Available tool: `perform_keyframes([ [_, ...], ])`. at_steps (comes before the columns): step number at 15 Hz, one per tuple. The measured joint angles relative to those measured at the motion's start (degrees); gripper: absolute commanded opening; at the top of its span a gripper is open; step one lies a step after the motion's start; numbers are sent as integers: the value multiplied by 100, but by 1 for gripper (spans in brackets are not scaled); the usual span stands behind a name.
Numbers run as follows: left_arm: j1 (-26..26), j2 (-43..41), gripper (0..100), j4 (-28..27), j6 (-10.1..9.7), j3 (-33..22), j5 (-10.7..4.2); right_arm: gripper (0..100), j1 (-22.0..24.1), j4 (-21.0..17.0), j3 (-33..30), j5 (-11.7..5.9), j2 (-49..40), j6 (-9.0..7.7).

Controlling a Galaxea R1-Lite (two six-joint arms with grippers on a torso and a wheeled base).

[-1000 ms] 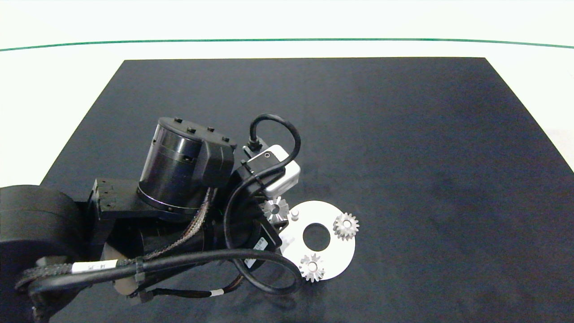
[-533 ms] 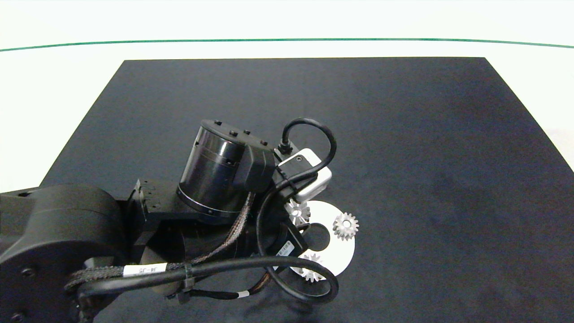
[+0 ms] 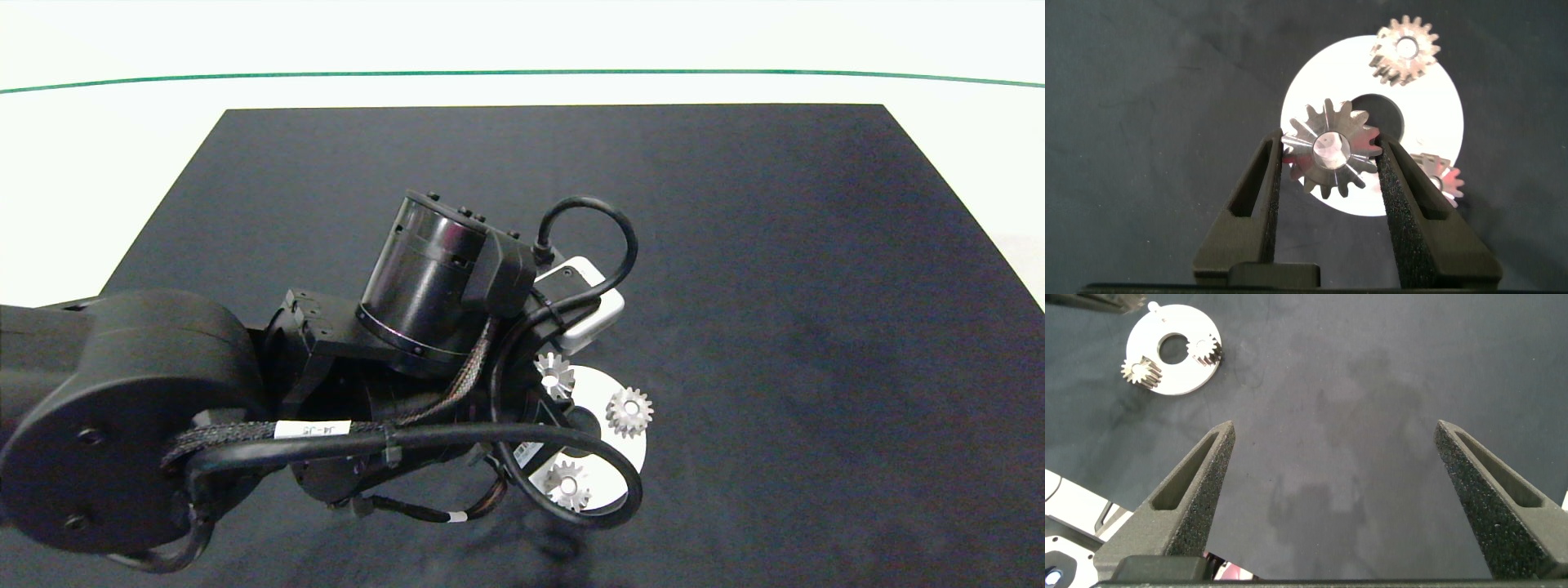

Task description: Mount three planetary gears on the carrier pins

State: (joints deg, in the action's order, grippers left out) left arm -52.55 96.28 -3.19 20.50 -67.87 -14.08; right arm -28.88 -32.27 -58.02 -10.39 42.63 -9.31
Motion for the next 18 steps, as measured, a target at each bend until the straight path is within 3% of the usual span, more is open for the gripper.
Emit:
perform_keyframes([
  [6,46,230,7,4,33,-57,-149,100,0,-2,0,0,0,0],
  [18,73,581,7,6,79,-245,-155,100,0,-9,20,-6,-2,6],
])
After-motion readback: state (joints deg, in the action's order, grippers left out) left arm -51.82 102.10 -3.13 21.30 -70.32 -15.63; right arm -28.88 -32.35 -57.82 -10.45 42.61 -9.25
